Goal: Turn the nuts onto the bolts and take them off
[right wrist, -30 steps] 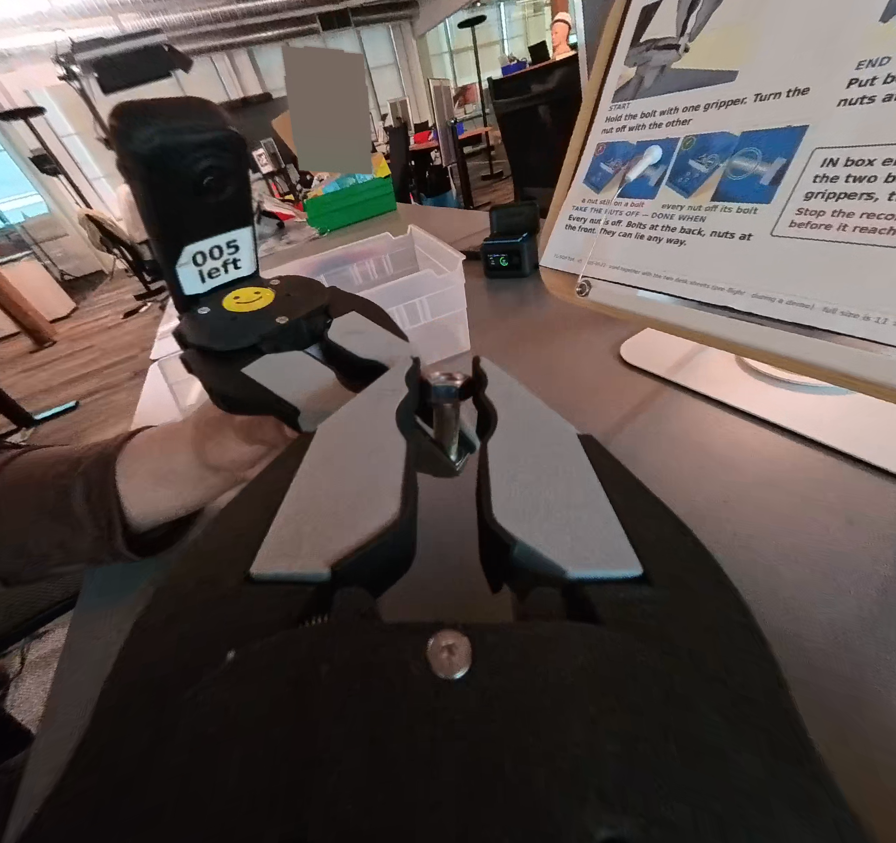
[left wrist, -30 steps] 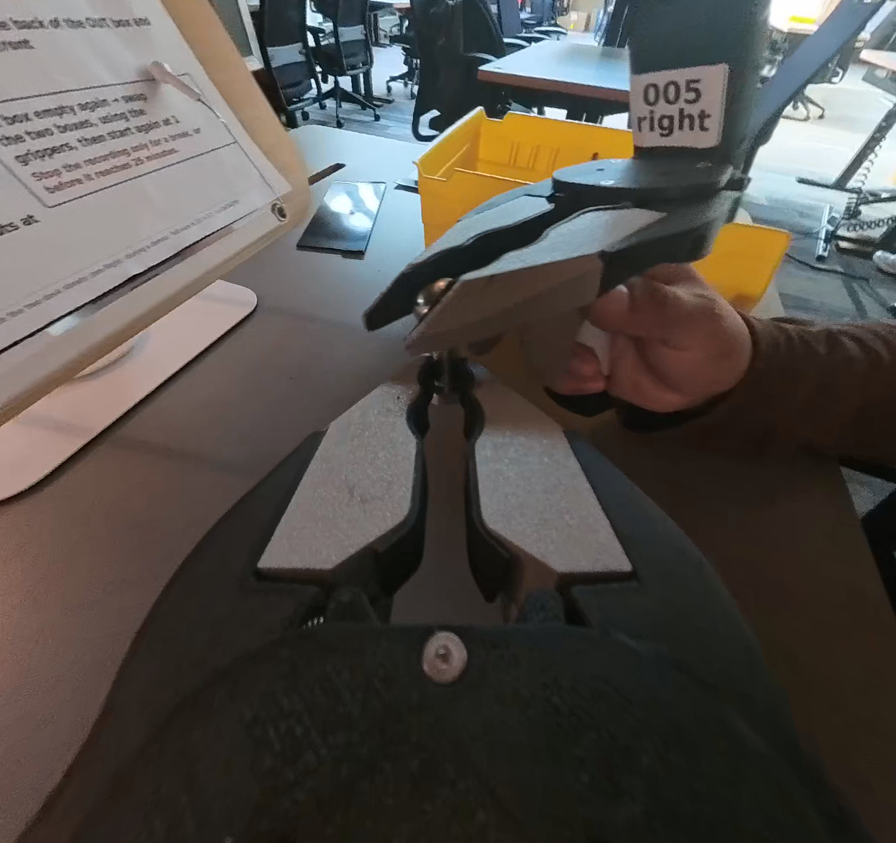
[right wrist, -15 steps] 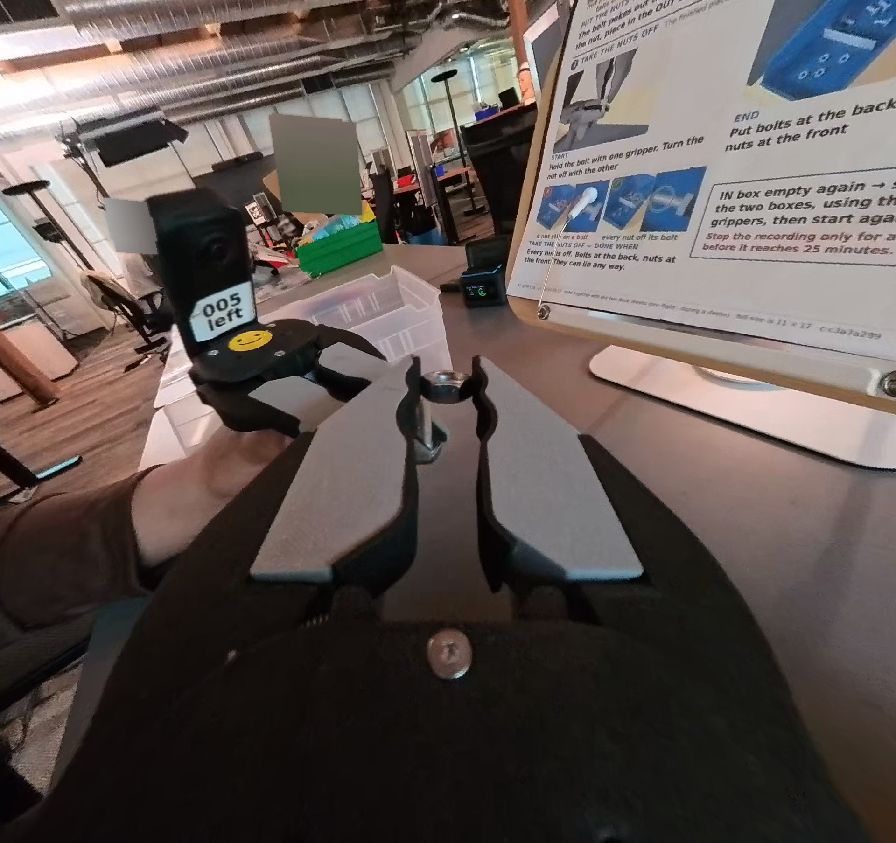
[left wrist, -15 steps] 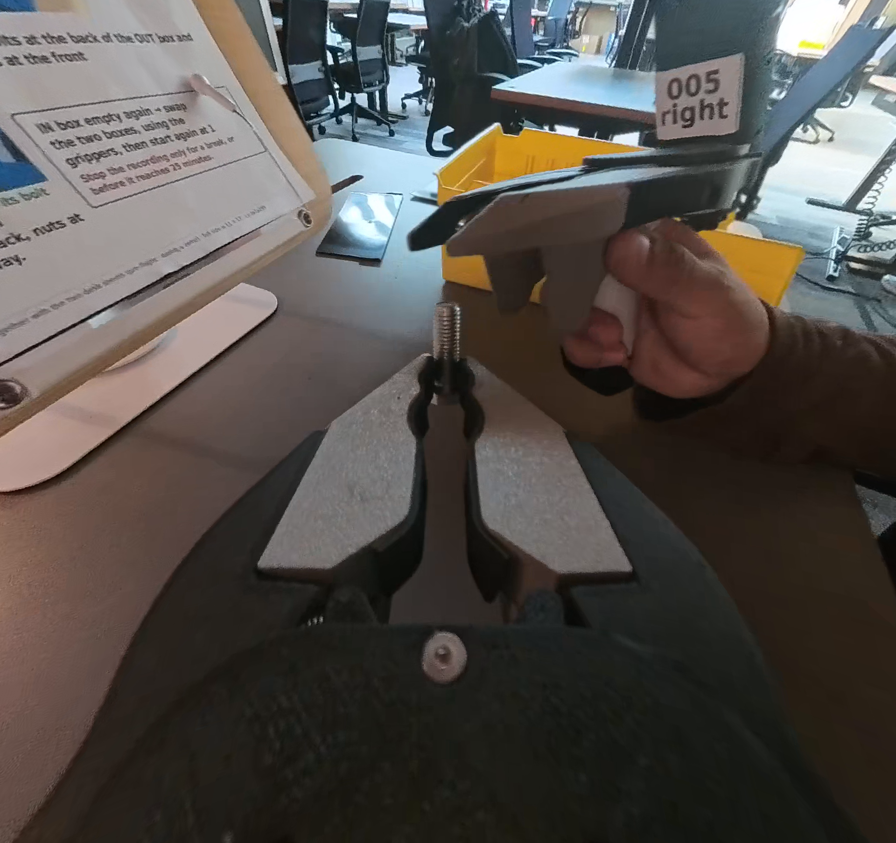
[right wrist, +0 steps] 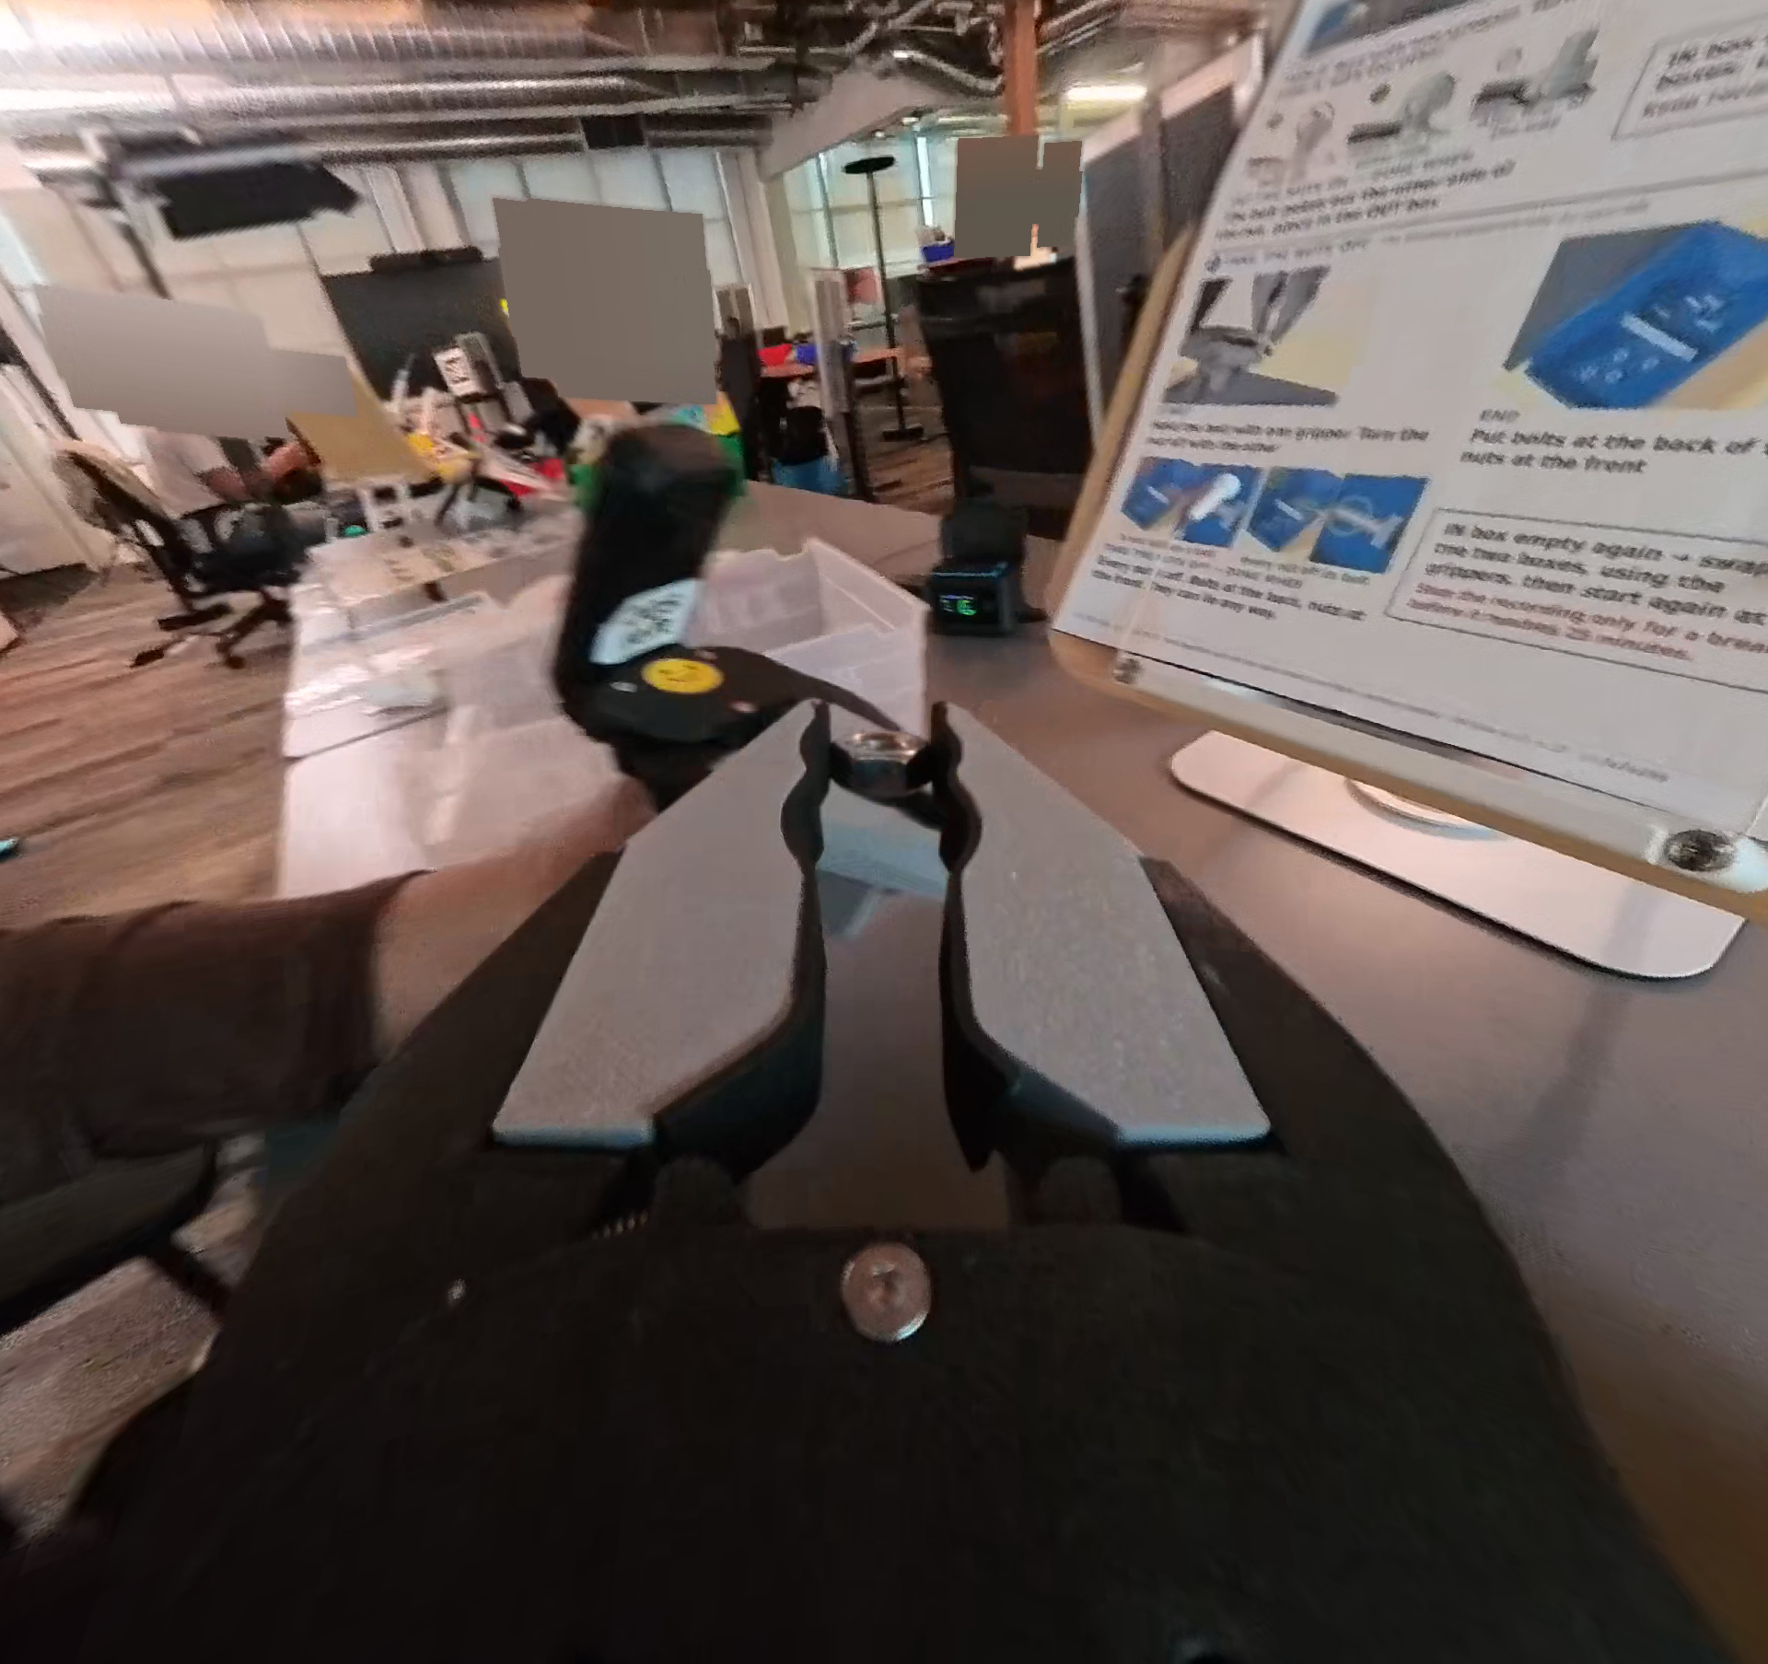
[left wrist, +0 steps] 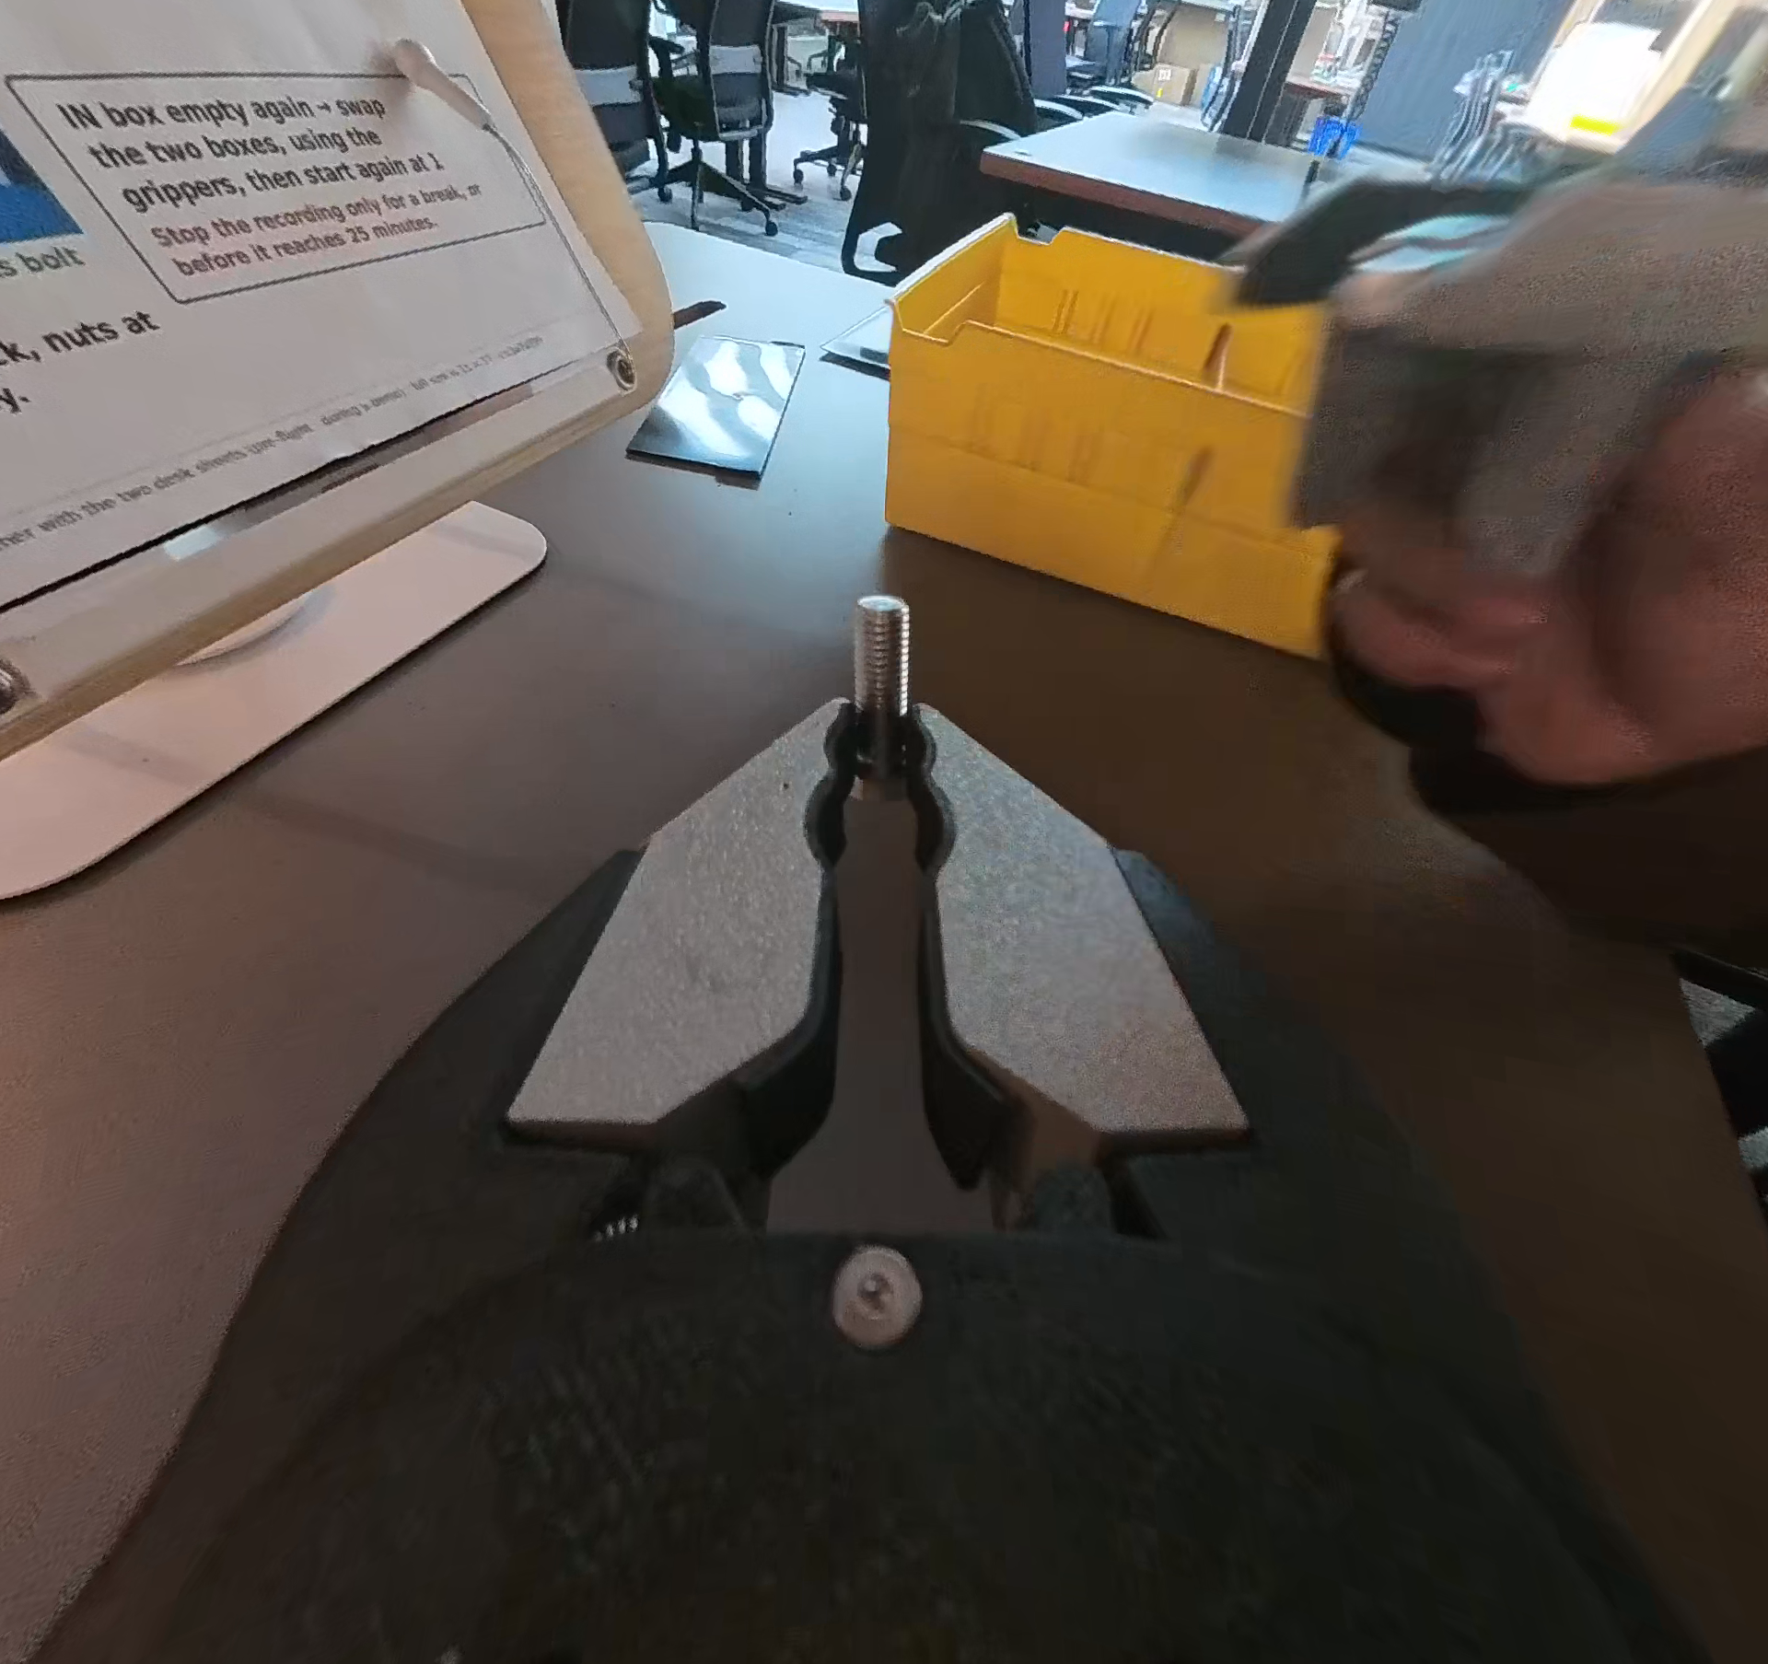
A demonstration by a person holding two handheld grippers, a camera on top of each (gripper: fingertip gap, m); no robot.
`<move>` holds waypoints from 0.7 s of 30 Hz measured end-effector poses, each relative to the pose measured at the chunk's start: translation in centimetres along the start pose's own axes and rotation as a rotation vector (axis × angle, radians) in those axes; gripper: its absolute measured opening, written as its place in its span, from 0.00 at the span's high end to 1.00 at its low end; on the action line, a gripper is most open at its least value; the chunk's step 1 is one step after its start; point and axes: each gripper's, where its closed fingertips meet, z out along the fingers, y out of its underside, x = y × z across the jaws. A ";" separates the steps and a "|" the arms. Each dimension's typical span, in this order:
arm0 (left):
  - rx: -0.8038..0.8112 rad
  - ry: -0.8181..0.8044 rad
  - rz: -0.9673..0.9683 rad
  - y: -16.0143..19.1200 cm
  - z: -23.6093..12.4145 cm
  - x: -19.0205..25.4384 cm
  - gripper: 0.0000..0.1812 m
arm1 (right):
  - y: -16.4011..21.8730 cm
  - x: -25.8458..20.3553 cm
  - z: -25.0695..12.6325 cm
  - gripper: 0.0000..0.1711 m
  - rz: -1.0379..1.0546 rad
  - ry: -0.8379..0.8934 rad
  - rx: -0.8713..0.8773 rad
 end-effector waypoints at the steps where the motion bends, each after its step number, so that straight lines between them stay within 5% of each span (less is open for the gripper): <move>1: -0.003 0.010 -0.010 0.1 0.0 0.1 0.96 | -1.0 -1.7 -1.0 0.90 0.014 -0.028 -0.005; 4: 0.009 0.058 -0.054 0.0 0.2 0.7 0.96 | -3.4 -3.9 -5.3 0.90 -0.098 0.014 -0.119; 9: 0.020 0.096 -0.113 -0.1 0.4 1.3 0.96 | -3.2 6.0 -16.4 0.90 -0.166 0.405 -0.408; 14: -0.011 0.070 -0.018 0.0 0.7 2.2 0.96 | 6.8 14.4 -27.0 0.90 -0.061 0.641 -0.874; 21: -0.081 0.076 0.036 1.4 1.6 2.9 0.96 | 15.1 14.9 -29.2 0.90 0.143 0.616 -1.143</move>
